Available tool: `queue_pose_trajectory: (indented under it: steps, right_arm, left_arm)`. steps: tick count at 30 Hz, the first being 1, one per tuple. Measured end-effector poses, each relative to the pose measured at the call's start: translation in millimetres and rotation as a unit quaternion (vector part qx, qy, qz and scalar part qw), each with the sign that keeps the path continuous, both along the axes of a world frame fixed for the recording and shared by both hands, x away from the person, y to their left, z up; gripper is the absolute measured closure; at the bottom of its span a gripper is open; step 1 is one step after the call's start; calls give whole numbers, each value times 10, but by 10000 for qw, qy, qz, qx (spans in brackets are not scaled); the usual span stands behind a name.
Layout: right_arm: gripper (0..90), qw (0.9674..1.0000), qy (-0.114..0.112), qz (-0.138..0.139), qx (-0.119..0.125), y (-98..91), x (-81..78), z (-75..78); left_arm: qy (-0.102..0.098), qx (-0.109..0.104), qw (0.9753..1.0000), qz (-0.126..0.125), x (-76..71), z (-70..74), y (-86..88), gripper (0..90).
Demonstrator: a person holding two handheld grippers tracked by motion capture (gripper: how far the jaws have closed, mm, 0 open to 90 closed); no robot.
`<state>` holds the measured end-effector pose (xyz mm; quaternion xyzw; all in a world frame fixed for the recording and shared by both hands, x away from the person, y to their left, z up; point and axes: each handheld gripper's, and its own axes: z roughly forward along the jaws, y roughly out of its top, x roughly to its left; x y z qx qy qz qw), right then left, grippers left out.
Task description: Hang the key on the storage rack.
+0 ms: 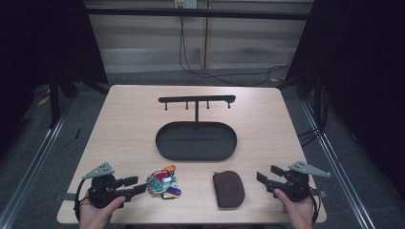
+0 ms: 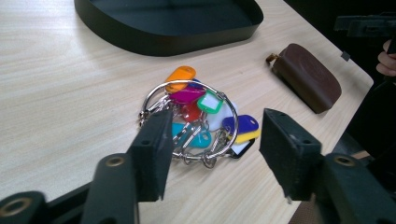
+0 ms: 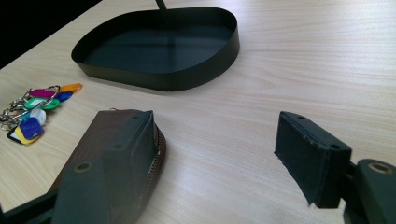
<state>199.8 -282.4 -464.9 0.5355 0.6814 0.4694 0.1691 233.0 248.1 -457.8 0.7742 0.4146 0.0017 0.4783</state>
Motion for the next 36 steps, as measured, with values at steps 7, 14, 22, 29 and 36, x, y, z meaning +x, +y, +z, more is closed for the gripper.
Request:
queue_pose_trajectory:
  steps: [7, 14, 22, 29, 36]
  right_arm:
    - [287, 9999, 104, 45, 34, 6, -13, 13]
    - [277, 9998, 164, 83, 33, 13, -1, 0]
    - [276, 9998, 193, 89, 56, 27, -8, 2]
    - [276, 9997, 197, 80, 68, 34, -4, 1]
    - [277, 9996, 230, 120, 85, 44, 10, -6]
  left_arm:
    - [10, 31, 10000, -49, 3, 17, -18, 519]
    - [20, -25, 10000, -45, 15, 23, -6, 559]
    - [-97, 320, 9994, -92, -22, 60, -55, 571]
    - [-218, 330, 9991, -134, -28, 137, -136, 535]
    - [-191, 396, 9989, -185, 4, 212, -213, 526]
